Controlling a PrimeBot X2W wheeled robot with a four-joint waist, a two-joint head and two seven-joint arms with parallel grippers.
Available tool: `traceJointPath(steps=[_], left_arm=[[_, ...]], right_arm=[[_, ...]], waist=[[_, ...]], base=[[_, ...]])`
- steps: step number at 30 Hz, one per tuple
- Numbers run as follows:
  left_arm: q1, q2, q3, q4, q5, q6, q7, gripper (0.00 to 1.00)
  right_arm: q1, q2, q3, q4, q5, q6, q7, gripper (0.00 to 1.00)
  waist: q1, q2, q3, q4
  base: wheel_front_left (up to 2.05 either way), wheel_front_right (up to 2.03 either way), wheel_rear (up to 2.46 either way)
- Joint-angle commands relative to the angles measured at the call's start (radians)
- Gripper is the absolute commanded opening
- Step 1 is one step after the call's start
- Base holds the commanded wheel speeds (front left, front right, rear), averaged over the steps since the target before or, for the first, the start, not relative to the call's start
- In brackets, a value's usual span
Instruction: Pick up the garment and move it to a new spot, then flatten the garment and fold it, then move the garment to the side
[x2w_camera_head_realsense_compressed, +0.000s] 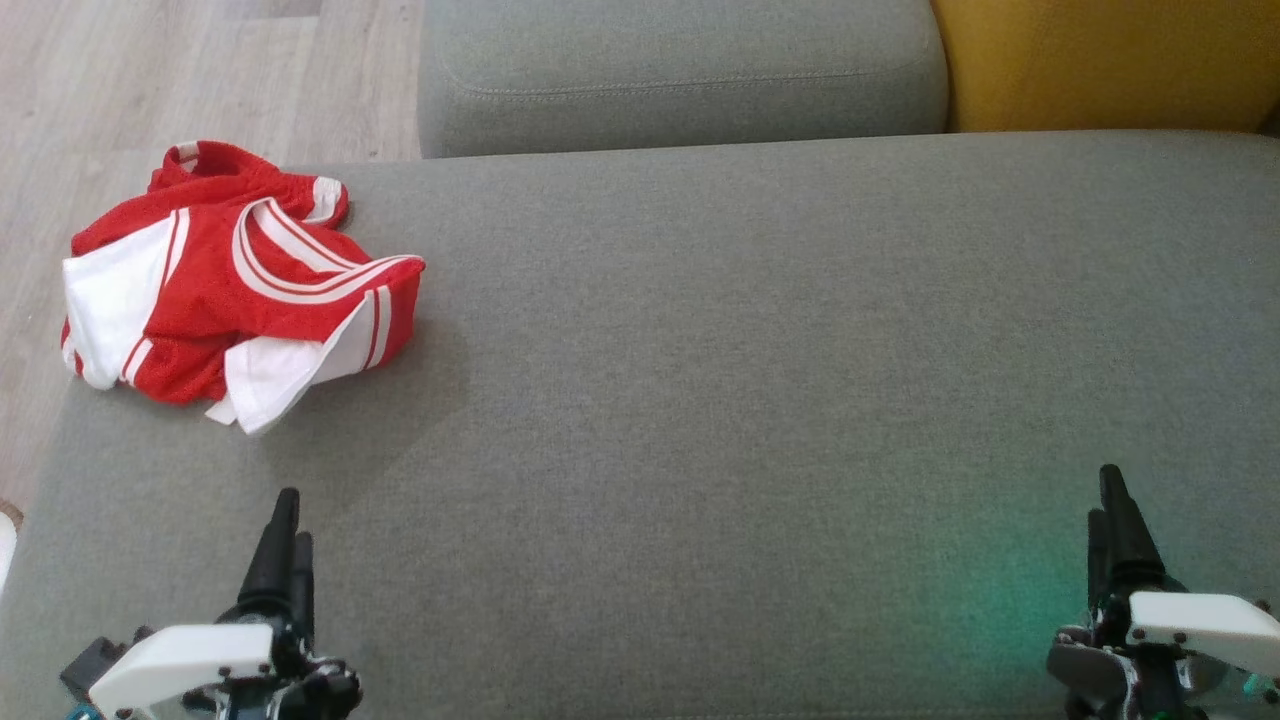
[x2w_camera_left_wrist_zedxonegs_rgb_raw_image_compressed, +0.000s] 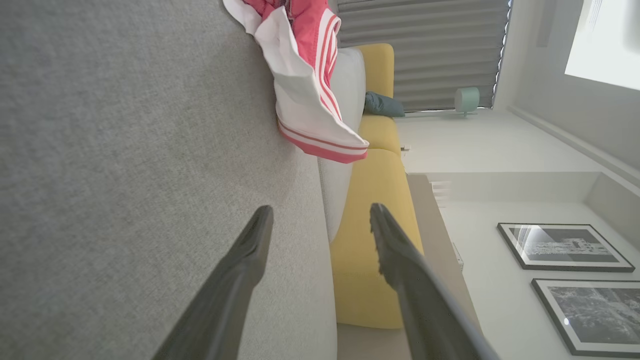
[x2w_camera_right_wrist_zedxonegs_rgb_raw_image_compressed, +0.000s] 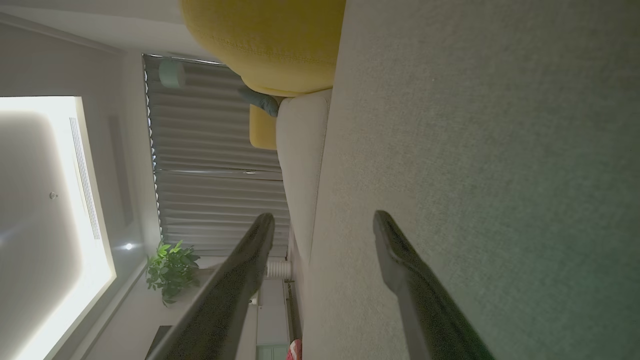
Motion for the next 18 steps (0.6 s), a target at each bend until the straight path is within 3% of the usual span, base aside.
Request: traceJointPath(steps=[1, 18], left_arm=[[-0.040, 0.010, -0.002, -0.046, 0.032, 0.007, -0.011, 1.00], [-0.036, 0.013, -0.044, -0.116, 0.313, 0.042, -0.061, 1.00]], right_arm=[[-0.039, -0.003, 0.012, -0.046, -0.031, 0.001, -0.012, 1.00], [-0.038, -0.004, 0.069, -0.119, -0.301, 0.003, -0.062, 1.00]], waist=[[0.0000, 0.0000, -0.001, 0.000], [0.0000, 0.0000, -0.010, 0.000]], base=[[0.00, 0.00, 0.00], [0.00, 0.00, 0.00]])
